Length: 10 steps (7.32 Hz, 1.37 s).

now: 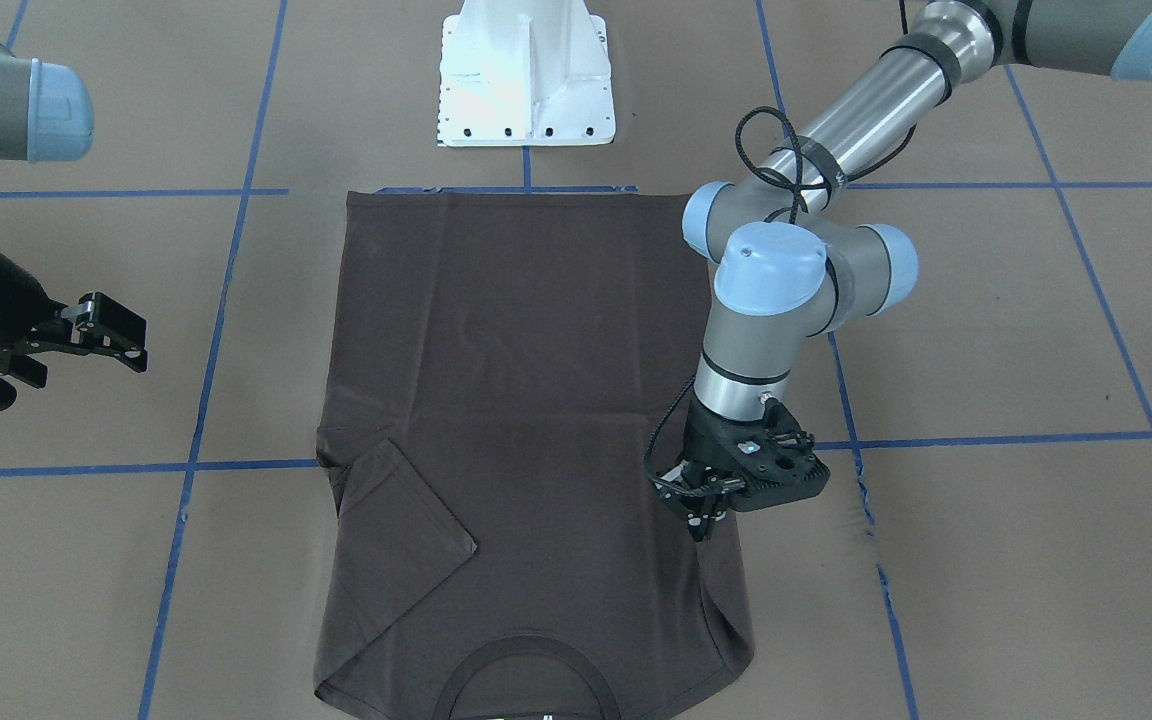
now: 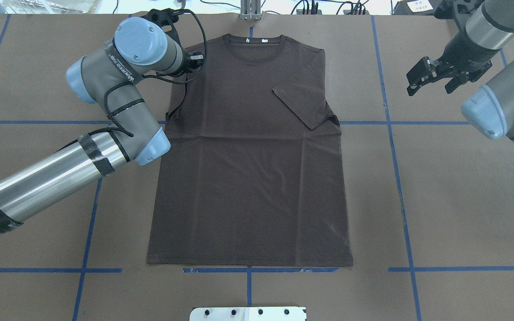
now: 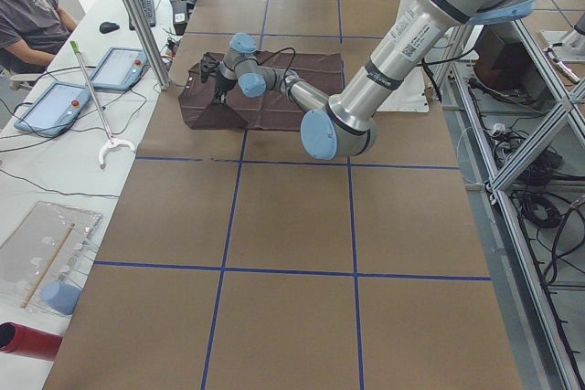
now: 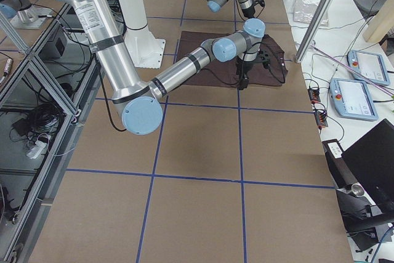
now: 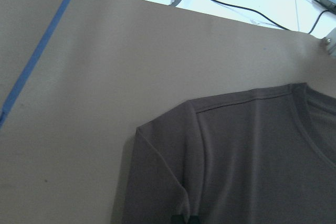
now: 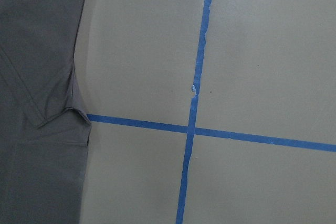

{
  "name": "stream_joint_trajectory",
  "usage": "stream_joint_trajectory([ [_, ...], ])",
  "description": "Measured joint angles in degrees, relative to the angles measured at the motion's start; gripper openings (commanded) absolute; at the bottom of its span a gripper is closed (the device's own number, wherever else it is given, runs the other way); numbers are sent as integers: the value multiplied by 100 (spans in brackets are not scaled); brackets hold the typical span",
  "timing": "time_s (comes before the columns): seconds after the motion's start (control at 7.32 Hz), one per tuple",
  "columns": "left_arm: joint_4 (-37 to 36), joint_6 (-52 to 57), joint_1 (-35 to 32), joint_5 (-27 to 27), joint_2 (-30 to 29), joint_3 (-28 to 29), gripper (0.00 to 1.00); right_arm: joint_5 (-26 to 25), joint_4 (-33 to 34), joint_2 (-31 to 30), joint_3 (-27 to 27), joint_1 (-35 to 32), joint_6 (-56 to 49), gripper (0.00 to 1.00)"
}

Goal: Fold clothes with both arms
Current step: 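Grasp the sleeve with the left gripper and fold it inward onto the shirt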

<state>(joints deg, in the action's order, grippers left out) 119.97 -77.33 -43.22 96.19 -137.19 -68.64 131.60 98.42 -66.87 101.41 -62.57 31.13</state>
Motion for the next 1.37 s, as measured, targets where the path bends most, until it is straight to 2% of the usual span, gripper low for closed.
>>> stream_joint_trajectory([
  [0.27, 64, -323, 287, -19, -359, 380, 0, -16, -8, -29, 1, -1, 29, 100],
  [0.41, 199, -379, 371, -31, -472, 607, 36, -24, -12, -44, 1, -1, 39, 100],
  [0.55, 360, -387, 408, -36, -521, 775, 77, -28, -14, -50, 1, 0, 48, 100],
  [0.68, 447, -377, 422, -36, -540, 834, 100, -27, -15, -50, 4, 4, 55, 100],
  [1.09, 476, -218, 409, 225, -530, 380, 100, 27, -15, 13, 93, 4, 137, 100],
  [1.23, 473, -94, 355, 605, -464, 125, 100, 86, -18, 33, 175, 5, 199, 100],
  [1.37, 497, -56, 284, 1055, -209, -408, 100, 139, -19, -20, 327, -8, 298, 100],
])
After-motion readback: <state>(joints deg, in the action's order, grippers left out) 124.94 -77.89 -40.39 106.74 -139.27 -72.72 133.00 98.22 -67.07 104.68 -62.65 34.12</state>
